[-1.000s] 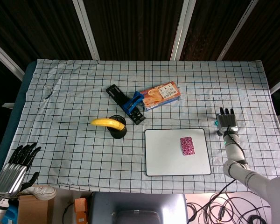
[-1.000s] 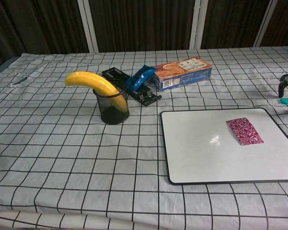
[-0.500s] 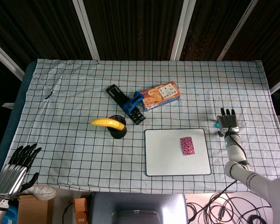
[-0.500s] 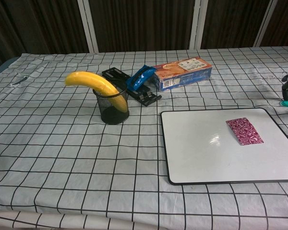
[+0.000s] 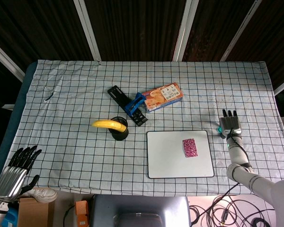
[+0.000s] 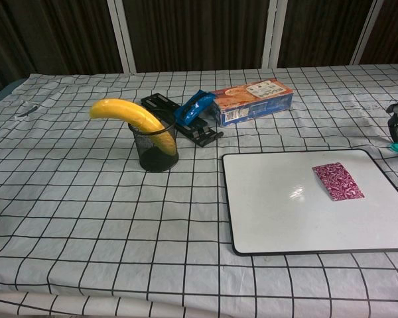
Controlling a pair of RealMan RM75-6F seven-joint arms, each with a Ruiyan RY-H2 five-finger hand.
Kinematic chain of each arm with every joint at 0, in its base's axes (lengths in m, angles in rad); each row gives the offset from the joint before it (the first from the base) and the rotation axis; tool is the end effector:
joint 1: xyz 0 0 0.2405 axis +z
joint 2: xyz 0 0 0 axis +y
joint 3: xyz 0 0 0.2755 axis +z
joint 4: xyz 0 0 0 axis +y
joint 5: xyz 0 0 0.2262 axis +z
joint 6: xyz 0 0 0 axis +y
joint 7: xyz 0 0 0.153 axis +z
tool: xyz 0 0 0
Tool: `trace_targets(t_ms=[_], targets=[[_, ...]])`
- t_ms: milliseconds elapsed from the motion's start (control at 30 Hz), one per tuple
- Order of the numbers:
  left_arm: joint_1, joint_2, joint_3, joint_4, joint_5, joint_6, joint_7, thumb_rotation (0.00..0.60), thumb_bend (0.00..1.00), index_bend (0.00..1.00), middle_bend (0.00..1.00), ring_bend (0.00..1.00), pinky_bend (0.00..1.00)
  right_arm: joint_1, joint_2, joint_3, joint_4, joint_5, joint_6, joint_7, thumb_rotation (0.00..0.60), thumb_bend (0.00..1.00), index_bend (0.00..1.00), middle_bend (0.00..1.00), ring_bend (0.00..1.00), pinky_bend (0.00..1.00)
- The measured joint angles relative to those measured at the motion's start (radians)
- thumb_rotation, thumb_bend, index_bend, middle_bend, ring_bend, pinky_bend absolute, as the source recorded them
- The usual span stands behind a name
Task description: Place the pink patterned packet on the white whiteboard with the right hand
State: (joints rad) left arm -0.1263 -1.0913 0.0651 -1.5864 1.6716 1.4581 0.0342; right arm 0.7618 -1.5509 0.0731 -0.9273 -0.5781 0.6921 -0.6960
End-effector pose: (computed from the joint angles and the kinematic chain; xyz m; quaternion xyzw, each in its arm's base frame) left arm -0.3242 0.1774 0.1348 -0.6921 -0.3495 -0.3586 0.5200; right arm -0.3510 -0.4312 0.0298 0.6932 -0.3809 0.0519 0.6097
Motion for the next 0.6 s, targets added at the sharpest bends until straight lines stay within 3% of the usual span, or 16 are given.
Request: trace_targets(t_ms=[367,600], targets=[[0.001,0.002,0.0,0.002,0.001,0.003,-0.007,0.6,0.4,0.0,0.0,0.0,0.06,-0.002,0.01,0.01,-0.019,-0.006,0.014,0.007,0.6,0.27,0.49,0.0,0.0,0.0],[0.002,0.003,0.003,0.006,0.008,0.006,-0.014,0.6,0.4,0.0,0.0,0.0,0.06,-0.011,0.065,0.032,-0.136,-0.056,0.061,0.053,0.6,0.27,0.48,0.0,0.0,0.0]])
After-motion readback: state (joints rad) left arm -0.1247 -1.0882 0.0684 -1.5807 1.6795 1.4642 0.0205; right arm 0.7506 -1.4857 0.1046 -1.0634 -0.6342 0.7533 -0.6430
